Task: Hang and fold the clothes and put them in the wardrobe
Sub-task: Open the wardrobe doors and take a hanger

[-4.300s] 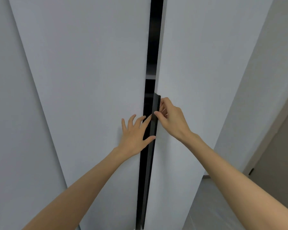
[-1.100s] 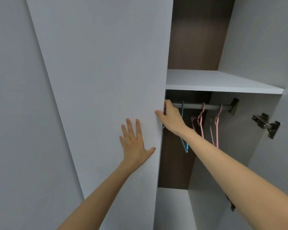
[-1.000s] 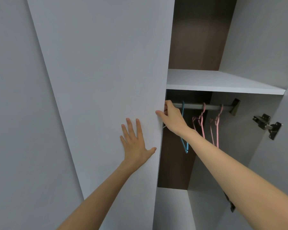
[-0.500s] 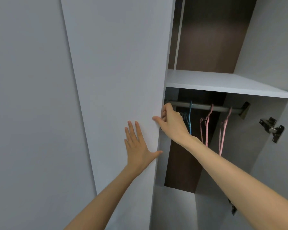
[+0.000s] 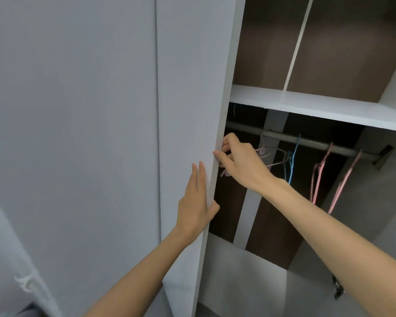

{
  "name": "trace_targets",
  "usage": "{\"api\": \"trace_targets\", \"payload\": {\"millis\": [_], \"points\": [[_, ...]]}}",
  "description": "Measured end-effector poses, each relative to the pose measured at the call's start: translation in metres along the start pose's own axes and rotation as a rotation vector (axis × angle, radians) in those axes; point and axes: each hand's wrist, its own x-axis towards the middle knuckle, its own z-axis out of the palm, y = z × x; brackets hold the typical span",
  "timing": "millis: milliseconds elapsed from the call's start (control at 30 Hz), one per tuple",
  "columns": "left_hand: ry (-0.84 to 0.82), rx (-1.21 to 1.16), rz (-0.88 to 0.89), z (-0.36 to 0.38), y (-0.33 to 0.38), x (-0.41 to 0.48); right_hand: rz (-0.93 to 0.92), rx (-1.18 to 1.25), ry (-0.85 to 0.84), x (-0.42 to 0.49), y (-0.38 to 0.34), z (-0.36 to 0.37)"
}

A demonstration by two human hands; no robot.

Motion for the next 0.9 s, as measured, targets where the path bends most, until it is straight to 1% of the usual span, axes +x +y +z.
{"api": "trace_targets", "payload": {"millis": [100,200,400,533,633,900], "points": [[0.006,-0.026,0.001,-0.016,-0.012,-0.011,-0.068,-0.027,-0.014,0.003,-0.015,0.005],[-0.009,-0.076,-0.014,-0.034,-0.027,-0.023,-0.129,-0.025,0.017,0.004,-0.031,0.018],[-0.017,-0.242,-0.032,-0.075,-0.068,-0.048,-0.213,0.056,0.067,0.017,-0.068,0.06],[0.0,-0.368,-0.085,-0.105,-0.099,-0.061,-0.194,0.214,0.079,0.03,-0.101,0.094],[0.048,-0.411,-0.161,-0.125,-0.123,-0.065,-0.201,0.207,0.081,0.045,-0.13,0.114],[0.108,-0.381,-0.236,-0.178,-0.176,-0.07,-0.162,0.28,0.096,0.086,-0.187,0.173]]}}
